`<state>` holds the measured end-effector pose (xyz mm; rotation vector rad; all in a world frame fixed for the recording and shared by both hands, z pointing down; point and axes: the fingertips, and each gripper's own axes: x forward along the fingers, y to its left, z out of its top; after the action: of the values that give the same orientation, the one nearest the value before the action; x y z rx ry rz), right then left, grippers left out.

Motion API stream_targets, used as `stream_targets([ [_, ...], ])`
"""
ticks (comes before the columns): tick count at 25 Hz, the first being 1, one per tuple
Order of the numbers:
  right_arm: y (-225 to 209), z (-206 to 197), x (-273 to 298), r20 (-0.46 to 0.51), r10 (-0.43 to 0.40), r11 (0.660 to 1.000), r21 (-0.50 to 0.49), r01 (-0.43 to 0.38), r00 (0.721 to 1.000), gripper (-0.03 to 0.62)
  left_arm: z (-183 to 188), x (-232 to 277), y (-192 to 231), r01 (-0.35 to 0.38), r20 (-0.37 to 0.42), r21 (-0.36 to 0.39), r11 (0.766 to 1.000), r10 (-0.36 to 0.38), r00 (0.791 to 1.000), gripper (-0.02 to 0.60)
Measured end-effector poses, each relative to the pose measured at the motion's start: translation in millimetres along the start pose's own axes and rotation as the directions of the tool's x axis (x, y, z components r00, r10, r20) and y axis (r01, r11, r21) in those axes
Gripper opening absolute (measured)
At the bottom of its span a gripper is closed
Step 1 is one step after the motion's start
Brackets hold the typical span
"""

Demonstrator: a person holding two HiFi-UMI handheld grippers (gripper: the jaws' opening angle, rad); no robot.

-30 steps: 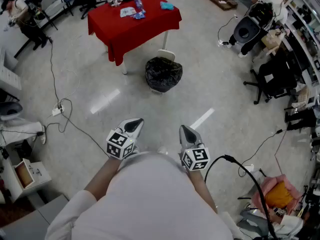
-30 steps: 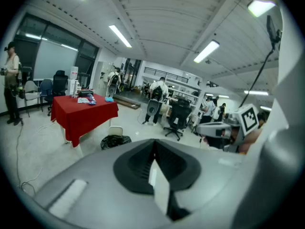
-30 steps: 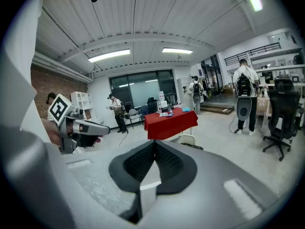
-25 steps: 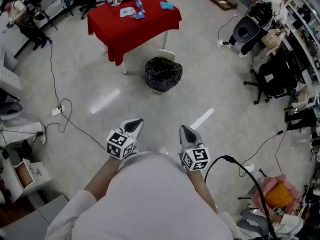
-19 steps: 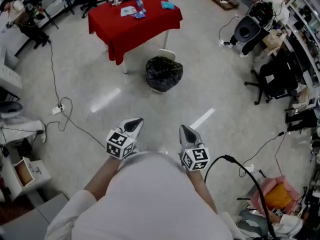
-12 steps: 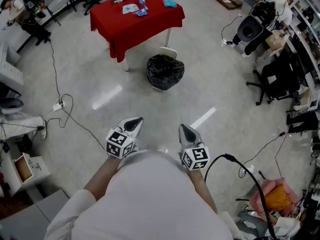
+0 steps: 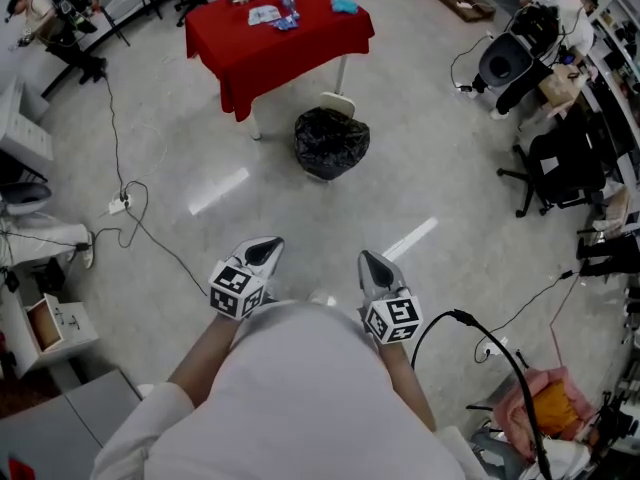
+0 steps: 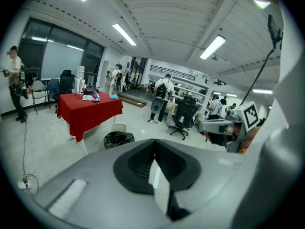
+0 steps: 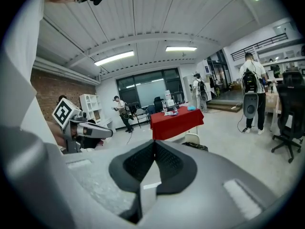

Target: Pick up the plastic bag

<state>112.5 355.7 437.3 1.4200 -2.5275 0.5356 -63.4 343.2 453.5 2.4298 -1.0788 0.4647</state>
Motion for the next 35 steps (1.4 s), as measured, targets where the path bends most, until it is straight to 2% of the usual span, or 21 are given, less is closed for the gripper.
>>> stream_targets([
  [9,-40.4,-6.5,-25.2,-0.021,0.016,1.0,0.007,-0.016,1.0,0.002,3.8,19.4,-18.0,-0.011,0.0,0.035,0.999,0.011,1.0,0.003],
  [17,-56.4,-9.5,-18.5,-0.027,0.03,0.999,0.035,-0.029,0.999,0.002,6.1,36.2,-14.1,-0.03,-0.014,0.014,0.999,0.03,0.999,0.003],
  [25,-67.5,-0.9,20.1,-0.031,-0.005,0.998,0.06,0.007,1.0,0.002,23.8,47.3,31.0,-0.032,-0.01,0.004,0.999,0.032,0.999,0.003],
  [35,-81.3,30.8,99.0,-0.047,-0.081,0.993,0.087,0.084,0.996,0.002,66.0,85.3,103.0,0.042,-0.041,0.044,0.998,-0.04,0.998,0.003],
])
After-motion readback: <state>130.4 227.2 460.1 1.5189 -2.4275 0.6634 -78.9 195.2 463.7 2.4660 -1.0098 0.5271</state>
